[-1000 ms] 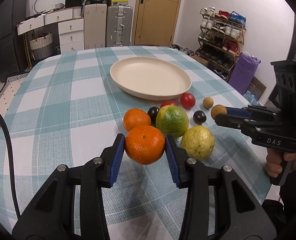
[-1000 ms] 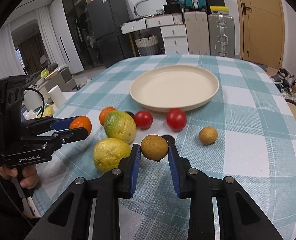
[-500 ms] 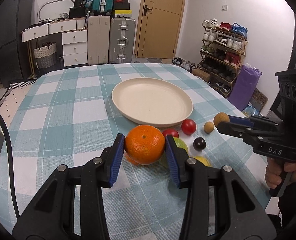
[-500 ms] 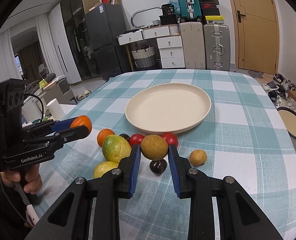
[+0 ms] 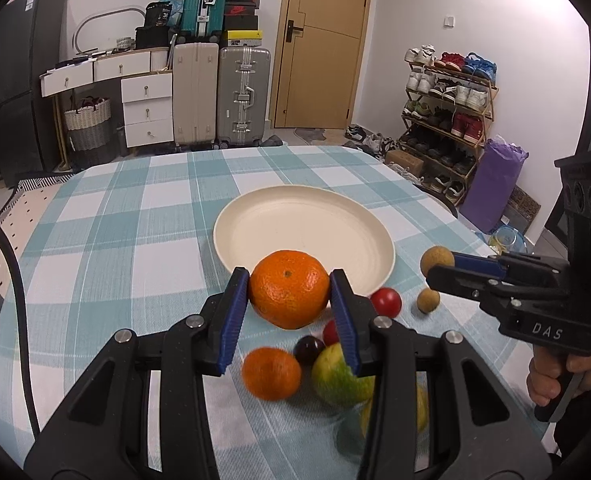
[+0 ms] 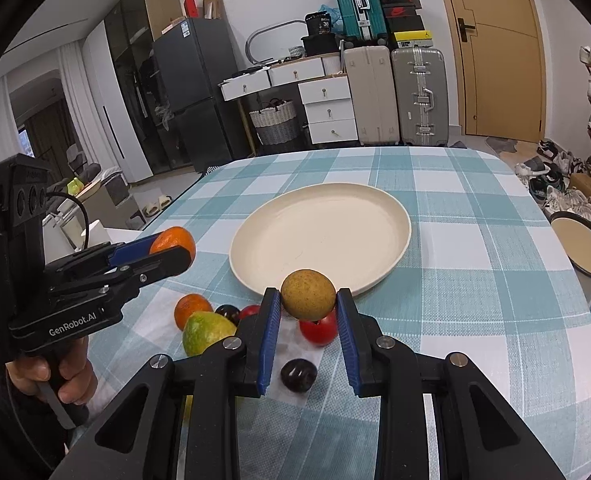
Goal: Organize fruits
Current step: 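Carry the tangerine and kiwi onto the cream plate and open both tools, then withdraw both tools from the plate back toward the loose fruits, then grasp the yellow pomelo with the right tool while the left tool grasps the green citrus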
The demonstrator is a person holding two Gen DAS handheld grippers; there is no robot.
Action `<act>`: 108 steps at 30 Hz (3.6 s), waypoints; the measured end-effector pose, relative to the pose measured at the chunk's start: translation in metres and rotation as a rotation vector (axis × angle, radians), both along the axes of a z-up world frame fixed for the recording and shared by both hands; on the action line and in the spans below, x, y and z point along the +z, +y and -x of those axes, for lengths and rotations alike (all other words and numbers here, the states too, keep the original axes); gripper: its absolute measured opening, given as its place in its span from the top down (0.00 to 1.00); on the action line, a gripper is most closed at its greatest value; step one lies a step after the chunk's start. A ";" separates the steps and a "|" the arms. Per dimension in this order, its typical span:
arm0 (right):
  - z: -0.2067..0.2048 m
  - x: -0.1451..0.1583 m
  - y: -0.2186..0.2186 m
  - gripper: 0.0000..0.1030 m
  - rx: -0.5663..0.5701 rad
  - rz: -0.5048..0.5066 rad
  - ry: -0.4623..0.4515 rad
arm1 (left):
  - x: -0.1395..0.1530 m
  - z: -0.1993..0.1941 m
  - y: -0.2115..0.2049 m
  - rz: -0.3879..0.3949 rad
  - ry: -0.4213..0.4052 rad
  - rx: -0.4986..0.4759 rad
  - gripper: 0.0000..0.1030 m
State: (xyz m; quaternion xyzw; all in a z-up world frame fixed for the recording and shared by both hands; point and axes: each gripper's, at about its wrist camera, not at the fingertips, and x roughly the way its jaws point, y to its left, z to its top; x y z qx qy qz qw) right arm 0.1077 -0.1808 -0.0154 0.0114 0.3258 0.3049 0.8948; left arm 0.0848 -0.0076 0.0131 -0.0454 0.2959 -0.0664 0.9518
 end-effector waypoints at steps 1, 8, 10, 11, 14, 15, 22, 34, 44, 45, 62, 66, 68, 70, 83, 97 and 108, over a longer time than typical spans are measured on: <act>-0.003 0.000 0.000 0.72 -0.001 0.000 0.001 | 0.000 -0.004 0.000 0.004 -0.003 0.000 0.63; -0.020 -0.003 0.001 0.72 -0.022 0.010 0.021 | -0.006 -0.036 -0.004 0.006 0.009 -0.025 0.63; -0.024 -0.004 0.001 0.72 -0.026 0.014 0.027 | -0.010 -0.045 -0.007 -0.002 0.024 -0.027 0.63; -0.027 -0.004 0.001 0.72 -0.028 0.015 0.029 | -0.013 -0.049 -0.008 -0.005 0.029 -0.027 0.63; -0.035 -0.007 0.003 0.72 -0.033 0.014 0.045 | -0.020 -0.057 -0.008 -0.005 0.046 -0.037 0.63; -0.038 -0.008 0.003 0.72 -0.032 0.015 0.049 | -0.022 -0.060 -0.009 -0.008 0.052 -0.039 0.63; -0.054 -0.018 0.011 0.72 -0.039 0.023 0.083 | -0.033 -0.069 -0.003 0.004 0.081 -0.024 0.63; -0.063 -0.026 0.023 0.71 -0.049 0.070 0.084 | -0.045 -0.079 0.003 0.001 0.114 0.004 0.63; -0.043 -0.015 0.011 0.39 -0.052 0.067 0.034 | -0.041 -0.068 0.011 0.009 0.092 0.032 0.37; -0.040 -0.014 0.009 0.29 -0.057 0.064 0.023 | -0.040 -0.065 0.012 0.004 0.092 0.040 0.36; 0.005 -0.007 -0.009 0.00 -0.066 0.048 0.005 | -0.012 0.027 0.014 -0.088 0.023 0.065 0.01; 0.015 -0.009 -0.009 0.00 -0.055 0.061 0.010 | -0.011 0.041 0.013 -0.073 0.030 0.065 0.01; 0.019 -0.011 -0.010 0.00 -0.047 0.056 0.021 | -0.012 0.047 0.011 -0.069 0.035 0.062 0.01; 0.024 -0.012 -0.009 0.00 -0.024 0.040 0.032 | -0.012 0.054 0.009 -0.080 0.033 0.067 0.01; 0.040 -0.026 0.016 0.00 0.042 0.093 0.047 | -0.012 0.066 0.010 -0.085 0.052 0.061 0.01; 0.047 -0.042 0.037 0.00 0.119 0.109 0.096 | -0.028 0.072 0.022 -0.065 0.099 0.083 0.01; 0.055 -0.049 0.050 0.04 0.220 0.099 0.154 | -0.035 0.068 0.016 -0.070 0.117 0.070 0.01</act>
